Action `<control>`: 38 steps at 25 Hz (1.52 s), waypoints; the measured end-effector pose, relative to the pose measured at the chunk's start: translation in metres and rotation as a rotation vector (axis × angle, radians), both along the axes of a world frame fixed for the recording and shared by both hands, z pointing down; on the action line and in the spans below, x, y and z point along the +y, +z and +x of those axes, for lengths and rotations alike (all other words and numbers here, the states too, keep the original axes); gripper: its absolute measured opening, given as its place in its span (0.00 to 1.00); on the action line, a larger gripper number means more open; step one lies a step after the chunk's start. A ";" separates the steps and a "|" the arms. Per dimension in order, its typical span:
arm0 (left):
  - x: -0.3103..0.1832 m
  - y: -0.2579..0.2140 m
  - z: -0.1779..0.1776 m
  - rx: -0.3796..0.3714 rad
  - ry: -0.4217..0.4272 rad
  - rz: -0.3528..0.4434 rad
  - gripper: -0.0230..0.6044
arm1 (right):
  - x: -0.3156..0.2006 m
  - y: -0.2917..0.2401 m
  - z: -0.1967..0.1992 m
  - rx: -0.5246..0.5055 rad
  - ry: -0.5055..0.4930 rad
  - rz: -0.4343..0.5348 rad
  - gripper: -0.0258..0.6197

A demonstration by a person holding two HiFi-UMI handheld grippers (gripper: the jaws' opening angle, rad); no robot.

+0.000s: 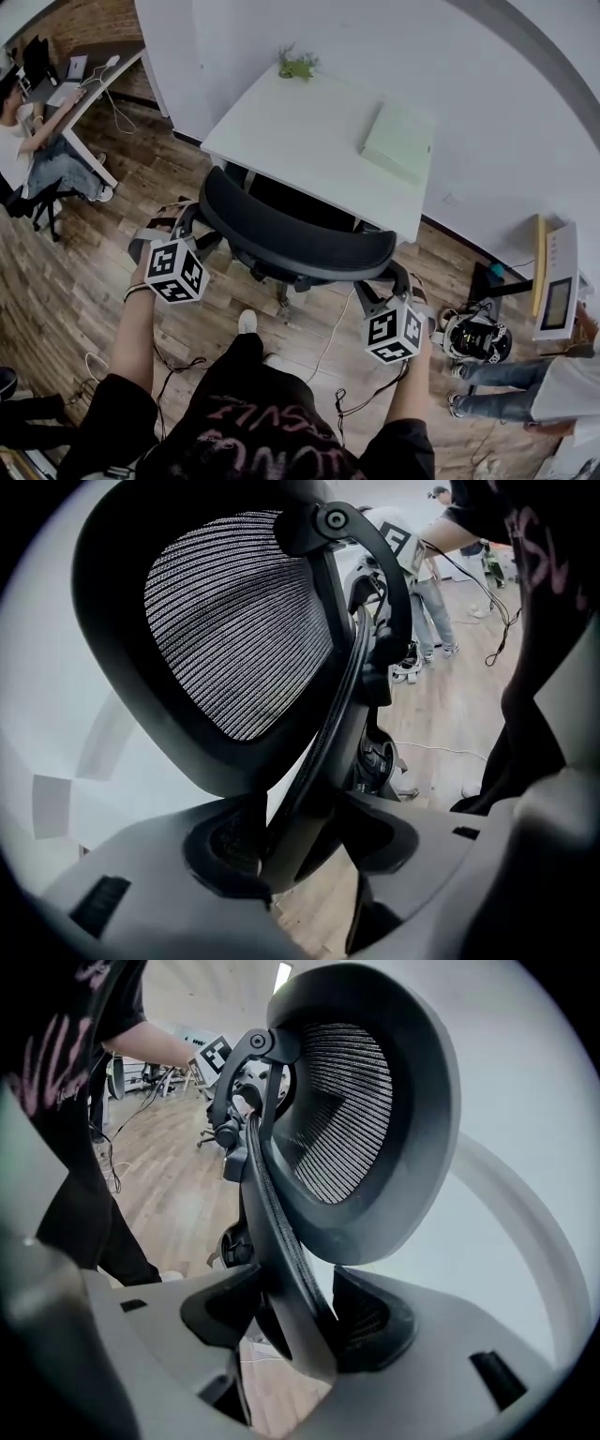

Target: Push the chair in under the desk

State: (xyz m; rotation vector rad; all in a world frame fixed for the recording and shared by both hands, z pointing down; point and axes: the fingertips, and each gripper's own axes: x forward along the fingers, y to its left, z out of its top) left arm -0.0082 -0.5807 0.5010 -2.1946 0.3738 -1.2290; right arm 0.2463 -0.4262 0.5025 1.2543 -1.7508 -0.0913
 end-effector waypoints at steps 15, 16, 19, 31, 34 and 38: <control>-0.060 0.000 0.042 0.014 0.056 0.002 0.41 | -0.051 0.001 0.037 0.005 0.059 -0.015 0.42; -0.064 0.000 0.044 0.015 0.062 0.003 0.41 | -0.053 0.001 0.038 0.006 0.065 -0.014 0.42; -0.075 0.001 0.052 0.020 0.074 0.006 0.41 | -0.061 0.002 0.042 0.007 0.085 -0.012 0.42; -0.114 0.002 0.085 0.032 0.134 0.011 0.41 | -0.088 0.004 0.067 0.005 0.154 -0.019 0.42; -0.122 0.002 0.092 0.035 0.149 0.011 0.41 | -0.093 0.004 0.072 0.005 0.169 -0.023 0.42; -0.131 0.002 0.101 0.038 0.165 0.012 0.42 | -0.098 0.004 0.078 0.007 0.190 -0.023 0.42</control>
